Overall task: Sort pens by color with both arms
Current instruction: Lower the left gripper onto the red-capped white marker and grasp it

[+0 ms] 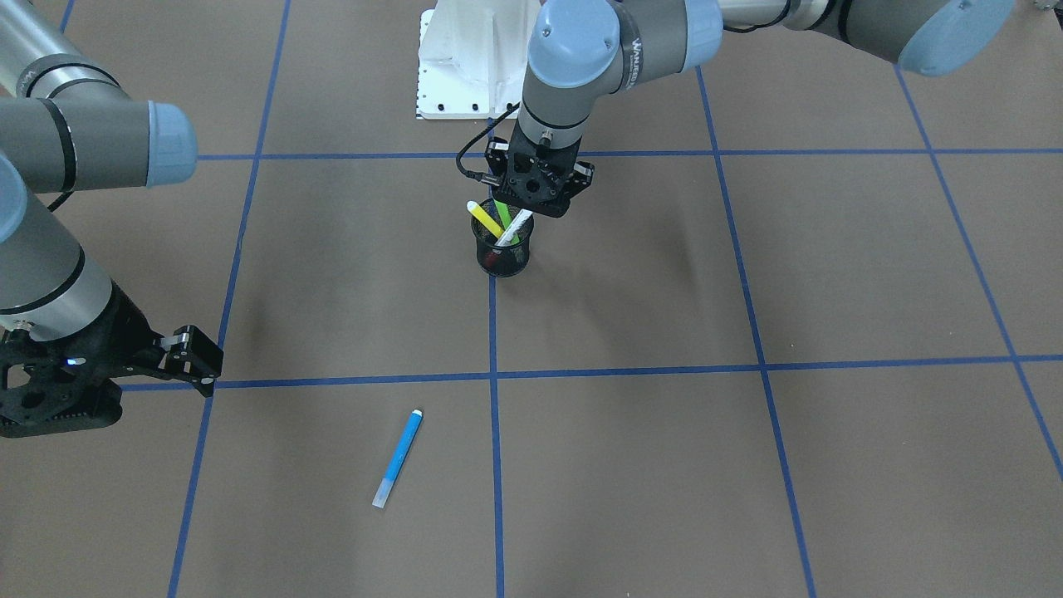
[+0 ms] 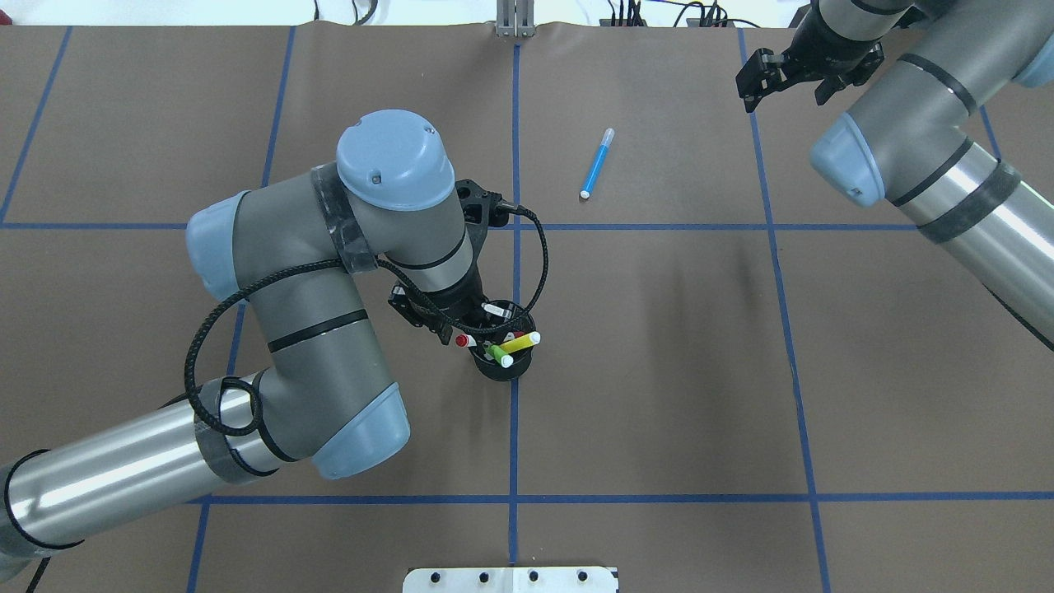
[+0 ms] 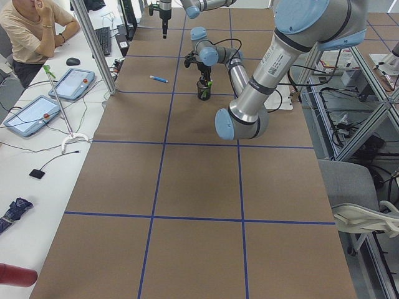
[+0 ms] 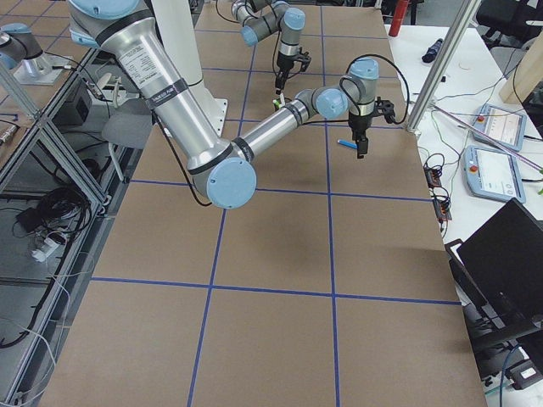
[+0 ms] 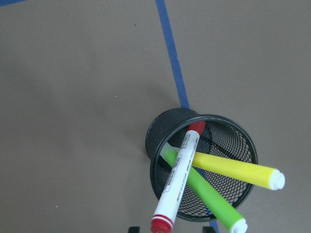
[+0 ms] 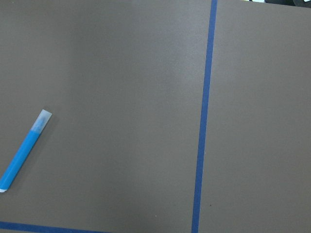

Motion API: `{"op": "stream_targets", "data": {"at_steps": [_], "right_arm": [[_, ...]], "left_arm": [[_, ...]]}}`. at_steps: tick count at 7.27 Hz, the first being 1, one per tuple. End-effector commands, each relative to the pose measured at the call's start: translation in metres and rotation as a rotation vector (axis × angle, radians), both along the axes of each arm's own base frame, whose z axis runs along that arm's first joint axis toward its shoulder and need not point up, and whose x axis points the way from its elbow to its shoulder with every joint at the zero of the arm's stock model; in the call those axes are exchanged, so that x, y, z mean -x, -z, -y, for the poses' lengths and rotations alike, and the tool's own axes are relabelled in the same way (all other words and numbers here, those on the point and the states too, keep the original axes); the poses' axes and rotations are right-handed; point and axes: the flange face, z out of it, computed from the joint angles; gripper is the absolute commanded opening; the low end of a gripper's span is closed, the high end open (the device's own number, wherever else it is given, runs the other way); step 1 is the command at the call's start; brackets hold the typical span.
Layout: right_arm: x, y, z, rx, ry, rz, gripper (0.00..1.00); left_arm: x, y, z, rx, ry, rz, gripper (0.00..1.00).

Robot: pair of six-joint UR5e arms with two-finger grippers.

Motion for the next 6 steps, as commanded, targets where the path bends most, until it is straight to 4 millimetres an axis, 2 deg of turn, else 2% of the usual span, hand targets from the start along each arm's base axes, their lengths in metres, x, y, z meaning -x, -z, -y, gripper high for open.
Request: {"op": "stream_targets", "data": {"at_steps": [1, 3, 5, 6], "right_arm": [[0.0000, -0.0002, 0.0000, 0.000, 0.000, 0.000, 1.00], [0.0000, -0.0003, 0.0001, -0.001, -0.001, -0.001, 1.00], [0.0000, -0.0002, 0.0000, 0.000, 0.000, 0.000, 1.00], [0.0001, 0.0000, 0.0001, -0.001, 0.000, 0.001, 1.00]], "left_arm": [[-0.0096, -0.0063, 0.0062, -0.022, -0.014, 0.001, 0.53], [-0.0104, -0.0085, 0.0066, -0.020, -0.017, 0.004, 0.51], [-0.0101, -0.0078, 0.0061, -0.019, -0.019, 0.002, 0.35], [-0.0105, -0.0084, 0.0063, -0.019, -0.020, 0.003, 0.34]]}}
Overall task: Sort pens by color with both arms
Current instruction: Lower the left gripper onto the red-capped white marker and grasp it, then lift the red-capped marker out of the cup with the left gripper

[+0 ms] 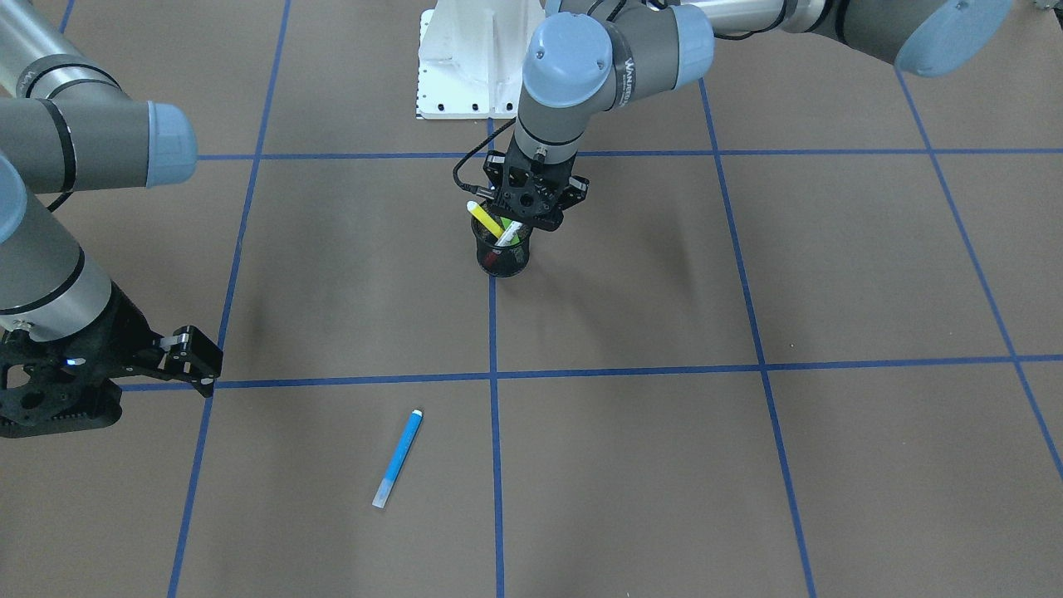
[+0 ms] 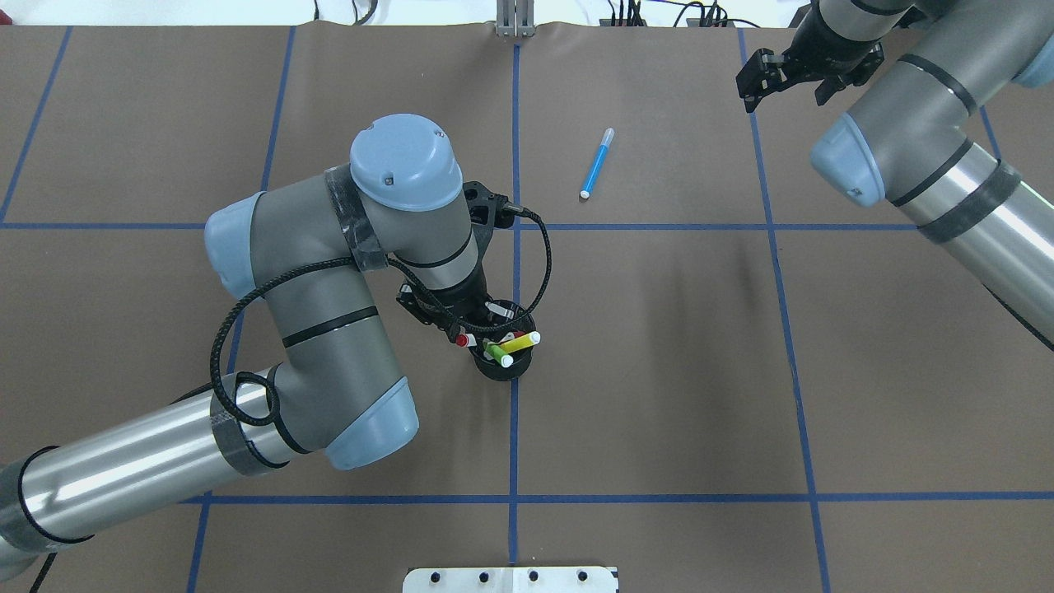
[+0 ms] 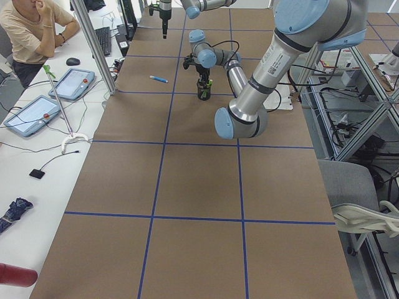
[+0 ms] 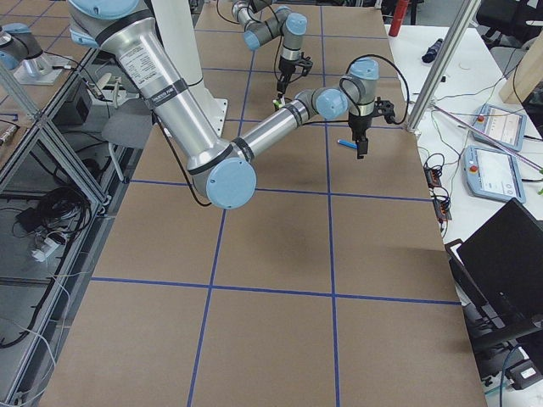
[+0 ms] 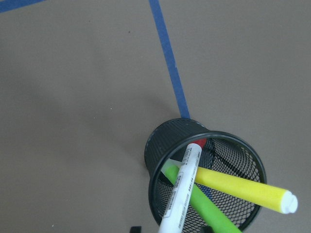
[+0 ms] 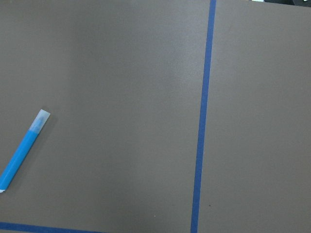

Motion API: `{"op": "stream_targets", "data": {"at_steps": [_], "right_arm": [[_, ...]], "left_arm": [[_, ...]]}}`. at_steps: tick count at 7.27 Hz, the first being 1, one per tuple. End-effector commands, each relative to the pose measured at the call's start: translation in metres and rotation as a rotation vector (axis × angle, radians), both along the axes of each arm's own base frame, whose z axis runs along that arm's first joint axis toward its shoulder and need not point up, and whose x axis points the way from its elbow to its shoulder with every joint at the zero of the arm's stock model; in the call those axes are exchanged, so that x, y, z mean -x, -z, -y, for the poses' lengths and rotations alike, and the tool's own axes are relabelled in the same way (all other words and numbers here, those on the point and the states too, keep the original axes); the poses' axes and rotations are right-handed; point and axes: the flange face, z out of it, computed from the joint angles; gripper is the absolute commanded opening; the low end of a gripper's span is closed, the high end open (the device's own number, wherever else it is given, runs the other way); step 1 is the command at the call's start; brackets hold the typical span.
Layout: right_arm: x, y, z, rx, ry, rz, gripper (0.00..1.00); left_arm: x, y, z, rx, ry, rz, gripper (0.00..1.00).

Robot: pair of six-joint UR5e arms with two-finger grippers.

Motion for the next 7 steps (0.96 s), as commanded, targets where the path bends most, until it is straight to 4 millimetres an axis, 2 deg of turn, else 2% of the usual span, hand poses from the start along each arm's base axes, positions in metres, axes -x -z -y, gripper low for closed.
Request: {"op": "stream_targets", "data": {"at_steps": [1, 2, 3, 5, 7], "right_arm": [[0.000, -0.001, 0.000, 0.001, 0.000, 0.000, 1.00], [0.000, -0.001, 0.000, 0.001, 0.000, 0.000, 1.00], [0.000, -0.001, 0.000, 0.001, 0.000, 0.000, 1.00], [0.000, -0.001, 0.000, -0.001, 0.000, 0.001, 1.00], [0.000, 0.001, 0.000, -0.003, 0.000, 0.002, 1.00]], "left_arm": [[0.000, -0.001, 0.000, 0.000, -0.001, 0.001, 0.30], [0.000, -0.001, 0.000, 0.000, -0.001, 0.001, 0.30], [0.001, 0.001, 0.000, -0.006, -0.004, -0.004, 0.25], [0.003, 0.007, -0.002, -0.017, -0.005, -0.025, 0.02], [0.025, 0.026, -0.011, -0.044, 0.002, -0.065, 0.00]]}}
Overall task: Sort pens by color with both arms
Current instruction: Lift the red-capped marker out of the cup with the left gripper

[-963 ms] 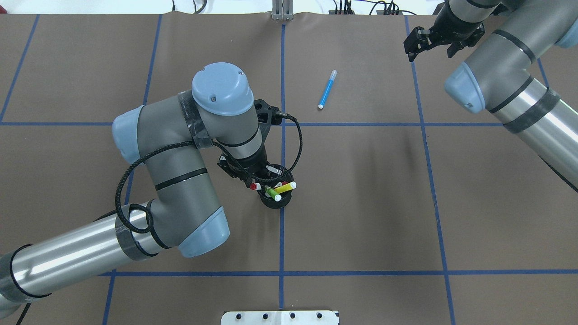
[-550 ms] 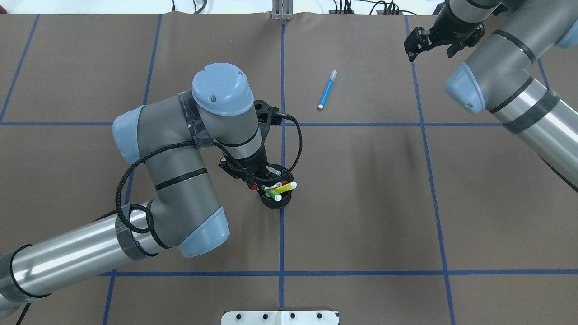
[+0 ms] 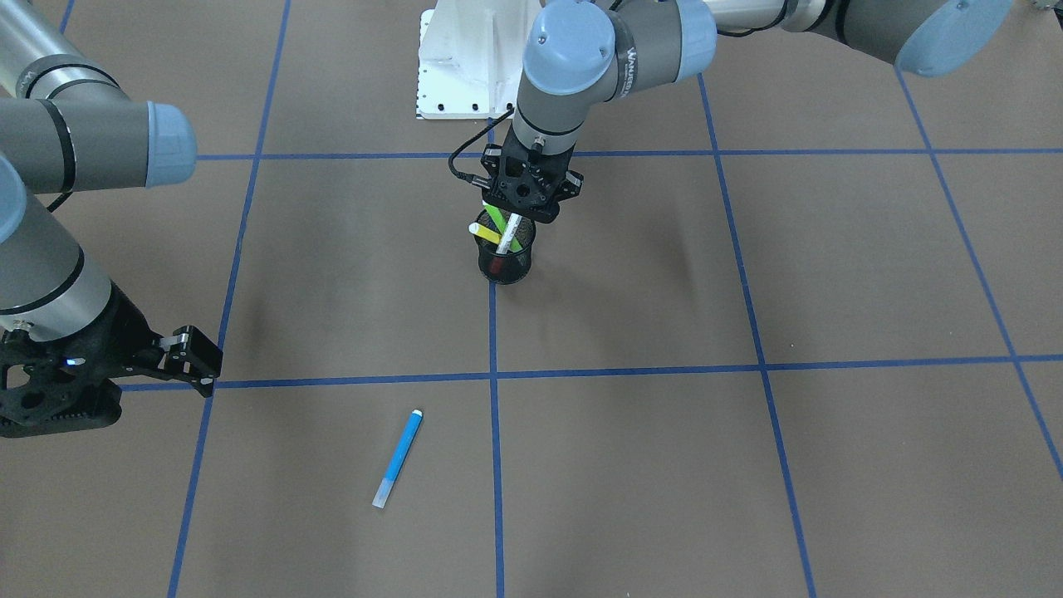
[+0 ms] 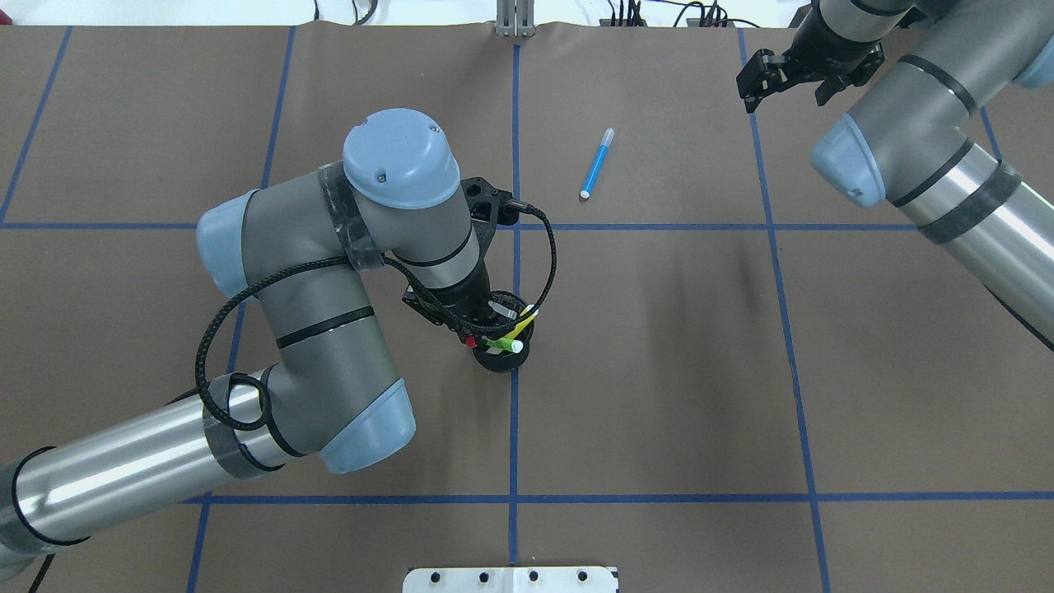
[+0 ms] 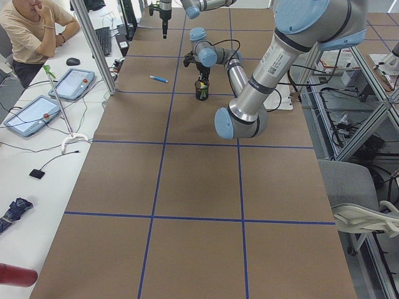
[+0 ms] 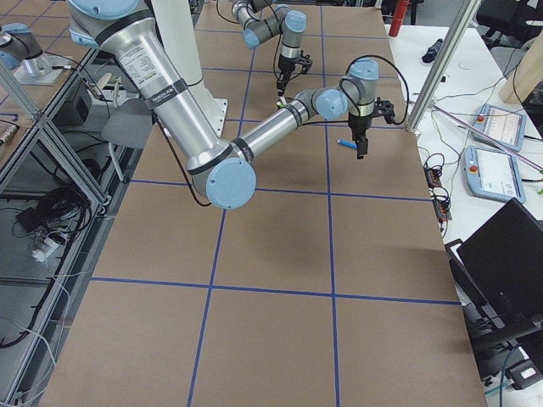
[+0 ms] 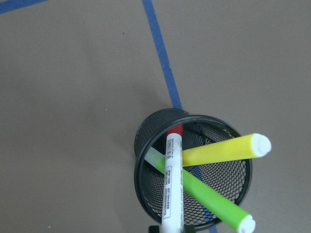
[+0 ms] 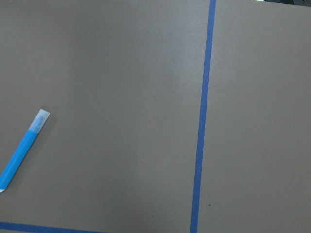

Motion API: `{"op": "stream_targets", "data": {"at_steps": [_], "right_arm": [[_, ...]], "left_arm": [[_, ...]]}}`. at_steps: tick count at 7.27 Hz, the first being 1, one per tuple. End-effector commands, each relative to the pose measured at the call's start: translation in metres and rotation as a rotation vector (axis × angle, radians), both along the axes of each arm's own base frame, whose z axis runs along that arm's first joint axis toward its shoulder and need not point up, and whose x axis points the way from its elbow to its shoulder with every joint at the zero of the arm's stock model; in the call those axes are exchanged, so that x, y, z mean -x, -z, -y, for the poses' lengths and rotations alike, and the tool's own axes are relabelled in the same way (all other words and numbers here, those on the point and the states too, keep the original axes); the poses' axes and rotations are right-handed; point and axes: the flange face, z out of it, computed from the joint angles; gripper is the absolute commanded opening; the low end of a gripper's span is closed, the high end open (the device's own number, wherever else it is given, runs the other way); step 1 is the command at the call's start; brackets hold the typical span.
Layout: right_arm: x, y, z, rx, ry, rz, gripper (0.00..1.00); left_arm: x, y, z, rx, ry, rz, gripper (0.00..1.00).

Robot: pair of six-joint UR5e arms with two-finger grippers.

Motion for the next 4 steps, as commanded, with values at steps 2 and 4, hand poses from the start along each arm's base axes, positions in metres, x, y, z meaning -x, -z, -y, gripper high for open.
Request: {"op": "stream_targets", "data": {"at_steps": [2, 4], "right_arm": [[0.001, 0.001, 0.000, -0.002, 0.002, 0.001, 1.00], [0.000, 0.002, 0.000, -0.004, -0.001, 0.001, 1.00]], "left_arm": [[0.039, 0.009, -0.008, -0.028, 0.024, -0.044, 0.00], [0.089, 0.023, -0.014, -0.060, 0.062, -0.091, 0.00]]}}
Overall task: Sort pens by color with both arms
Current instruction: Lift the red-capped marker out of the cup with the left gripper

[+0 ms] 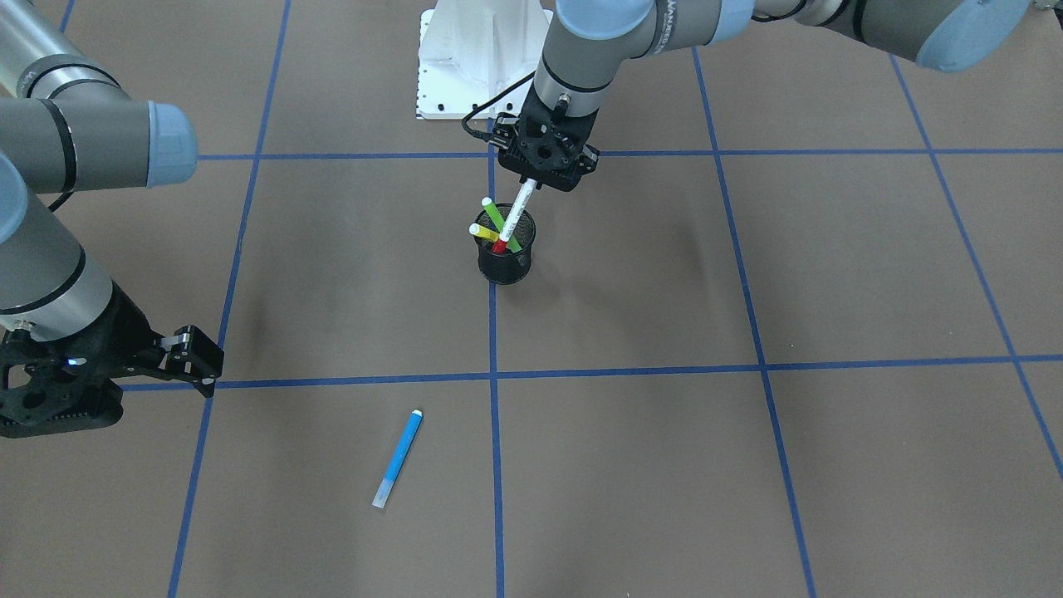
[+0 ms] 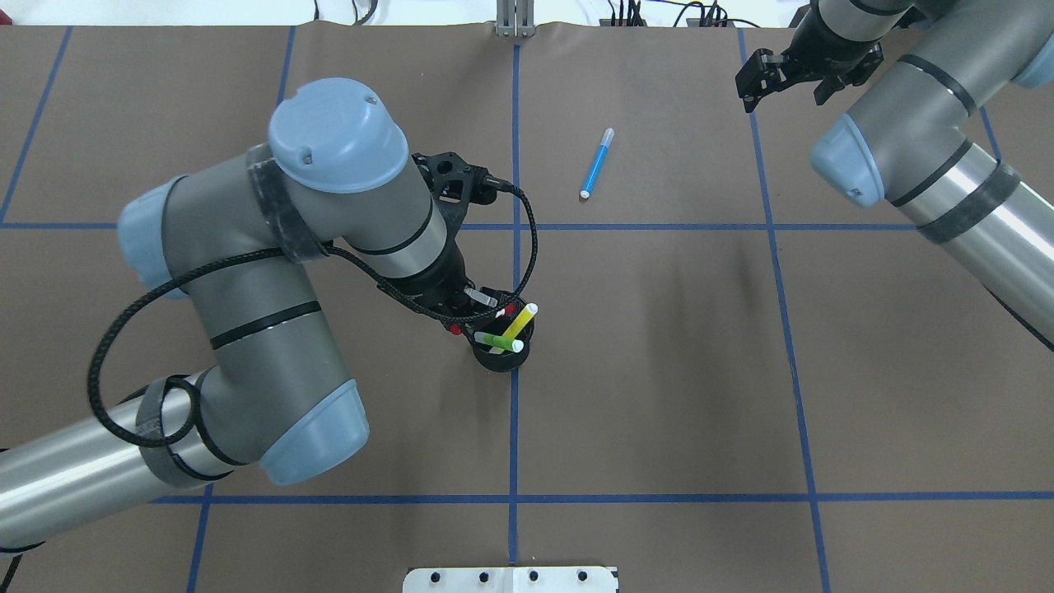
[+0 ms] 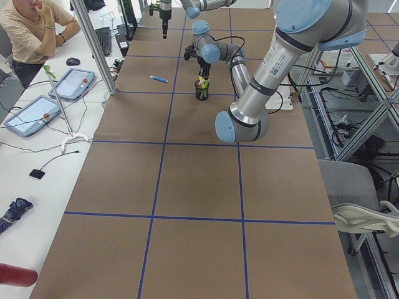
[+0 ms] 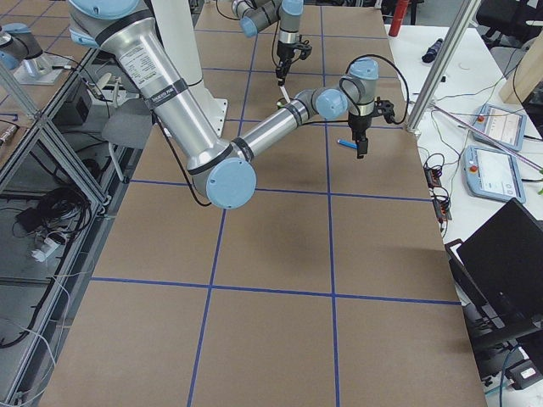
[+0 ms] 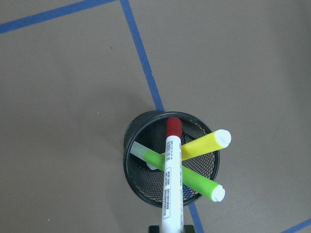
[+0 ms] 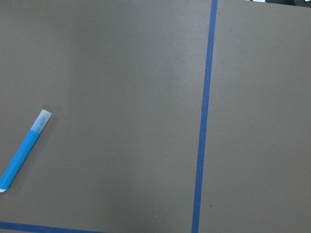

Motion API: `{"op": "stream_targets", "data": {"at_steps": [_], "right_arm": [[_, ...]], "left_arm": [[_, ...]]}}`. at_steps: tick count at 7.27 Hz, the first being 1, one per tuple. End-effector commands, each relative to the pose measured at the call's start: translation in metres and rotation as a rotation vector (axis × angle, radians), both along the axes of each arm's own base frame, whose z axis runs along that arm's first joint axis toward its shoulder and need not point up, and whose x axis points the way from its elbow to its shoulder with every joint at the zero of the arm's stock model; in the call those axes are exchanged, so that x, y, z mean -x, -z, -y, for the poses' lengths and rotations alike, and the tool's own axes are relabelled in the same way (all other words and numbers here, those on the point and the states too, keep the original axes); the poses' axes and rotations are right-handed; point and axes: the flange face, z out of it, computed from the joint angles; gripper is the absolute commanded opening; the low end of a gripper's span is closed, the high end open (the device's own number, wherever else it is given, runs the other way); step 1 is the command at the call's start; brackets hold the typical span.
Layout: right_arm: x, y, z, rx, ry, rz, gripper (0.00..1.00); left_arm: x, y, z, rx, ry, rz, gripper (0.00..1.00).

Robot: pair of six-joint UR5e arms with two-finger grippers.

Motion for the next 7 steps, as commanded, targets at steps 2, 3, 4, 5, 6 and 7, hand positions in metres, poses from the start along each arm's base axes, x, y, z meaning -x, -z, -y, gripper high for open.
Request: {"op": "stream_targets", "data": {"at_steps": [2, 3, 4, 5, 6, 7], "right_arm": [[0.001, 0.001, 0.000, 0.000, -0.001, 0.000, 1.00], [0.001, 0.001, 0.000, 0.000, -0.001, 0.000, 1.00], [0.001, 0.001, 0.000, 0.000, -0.001, 0.000, 1.00], [0.001, 0.001, 0.000, 0.000, 0.000, 0.001, 1.00], [0.000, 0.001, 0.000, 0.004, 0.000, 0.001, 1.00], [0.000, 0.000, 0.000, 0.009, 0.002, -0.001, 1.00]], "left_arm": [[0.063, 0.023, 0.000, -0.025, 0.074, -0.053, 0.00], [0.065, 0.023, 0.003, -0.017, 0.102, -0.053, 0.00], [0.066, 0.024, 0.011, -0.046, 0.165, -0.047, 0.00], [0.057, 0.018, 0.022, -0.049, 0.212, -0.052, 0.00], [0.039, 0.009, 0.041, -0.062, 0.270, -0.082, 0.00], [0.021, -0.005, 0.060, -0.073, 0.327, -0.094, 0.00]]}}
